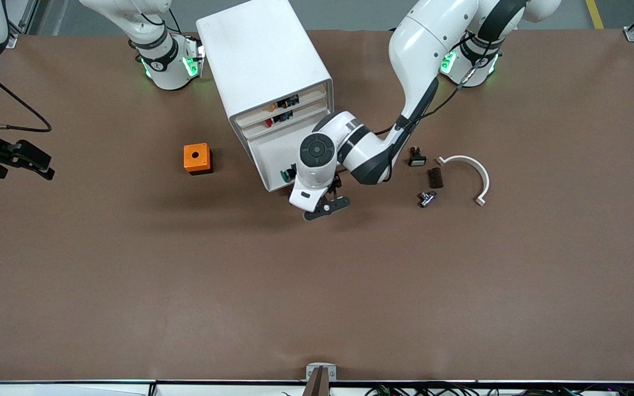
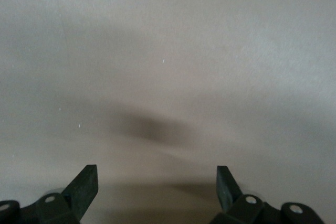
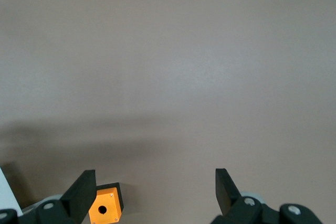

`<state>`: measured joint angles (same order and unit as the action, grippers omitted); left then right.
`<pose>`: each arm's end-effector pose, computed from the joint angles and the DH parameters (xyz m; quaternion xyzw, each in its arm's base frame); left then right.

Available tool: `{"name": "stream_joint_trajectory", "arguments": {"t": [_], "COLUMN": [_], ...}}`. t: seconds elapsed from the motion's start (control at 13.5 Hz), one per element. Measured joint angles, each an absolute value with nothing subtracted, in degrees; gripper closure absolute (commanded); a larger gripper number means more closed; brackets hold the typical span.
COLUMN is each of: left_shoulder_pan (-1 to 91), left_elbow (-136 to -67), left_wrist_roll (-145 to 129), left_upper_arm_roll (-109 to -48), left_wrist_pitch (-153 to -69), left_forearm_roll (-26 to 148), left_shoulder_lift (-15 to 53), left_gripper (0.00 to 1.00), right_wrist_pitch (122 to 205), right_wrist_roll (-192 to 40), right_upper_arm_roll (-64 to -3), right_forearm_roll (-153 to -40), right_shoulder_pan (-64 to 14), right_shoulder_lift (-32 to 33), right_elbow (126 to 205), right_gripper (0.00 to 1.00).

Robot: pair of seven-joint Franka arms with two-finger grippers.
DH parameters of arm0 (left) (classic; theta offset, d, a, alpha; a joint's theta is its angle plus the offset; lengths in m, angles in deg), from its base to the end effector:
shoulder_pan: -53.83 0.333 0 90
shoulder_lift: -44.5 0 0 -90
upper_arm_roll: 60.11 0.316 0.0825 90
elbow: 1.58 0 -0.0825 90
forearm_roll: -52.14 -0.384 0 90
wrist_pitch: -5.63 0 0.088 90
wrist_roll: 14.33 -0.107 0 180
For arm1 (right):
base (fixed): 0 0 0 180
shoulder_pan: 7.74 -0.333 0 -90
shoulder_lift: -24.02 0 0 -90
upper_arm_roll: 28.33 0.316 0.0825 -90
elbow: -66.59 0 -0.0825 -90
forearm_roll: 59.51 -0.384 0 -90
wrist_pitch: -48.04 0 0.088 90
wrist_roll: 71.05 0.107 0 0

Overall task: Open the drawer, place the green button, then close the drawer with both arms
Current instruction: 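Withdraw the right gripper while the left gripper moves to the drawer front, then push the drawer closed into the cabinet with the left gripper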

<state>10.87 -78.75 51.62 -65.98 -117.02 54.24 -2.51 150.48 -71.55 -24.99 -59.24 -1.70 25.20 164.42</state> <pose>0.4962 -0.5448 0.2337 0.9832 0.1741 -0.0508 0.0188 0.5647 -0.0267 0.5905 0.9985 -0.0188 0.0504 0.0043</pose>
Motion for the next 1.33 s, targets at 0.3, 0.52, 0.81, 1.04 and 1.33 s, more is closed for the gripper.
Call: {"name": "stream_joint_trajectory", "arguments": {"t": [0.3,0.52,0.81,1.04,1.33], "left_shoulder_pan": [10.4,10.4,10.3,10.3,10.0], "left_elbow": [-80.9,-81.5,-81.7,-82.0,-82.7], "left_wrist_roll": [53.6,54.8,58.3,59.1,60.0], "left_upper_arm_roll": [-68.1,-69.7,-72.1,-72.5,-72.6], "left_wrist_pitch": [-116.7,-114.8,-111.4,-110.6,-110.4], "left_forearm_roll": [54.2,54.2,54.8,58.5,64.5], "left_shoulder_lift": [-0.9,-0.5,-0.5,-0.5,-0.5], "left_gripper": [0.01,0.01,0.01,0.01,0.01], "right_wrist_pitch": [150.5,150.4,149.0,148.9,149.3], "right_wrist_roll": [-70.7,-70.6,-70.3,-70.3,-70.3], "right_upper_arm_roll": [-24.7,-24.5,-23.8,-24.4,-24.8], "right_forearm_roll": [-59.3,-59.3,-59.3,-59.3,-59.2], "right_shoulder_pan": [-1.8,-1.9,-4.3,-4.1,-3.8], "right_shoulder_lift": [25.2,25.2,25.2,25.2,25.2], "right_elbow": [164.4,164.4,163.9,163.9,162.2], "right_gripper": [0.0,0.0,0.0,0.0,0.0]}}
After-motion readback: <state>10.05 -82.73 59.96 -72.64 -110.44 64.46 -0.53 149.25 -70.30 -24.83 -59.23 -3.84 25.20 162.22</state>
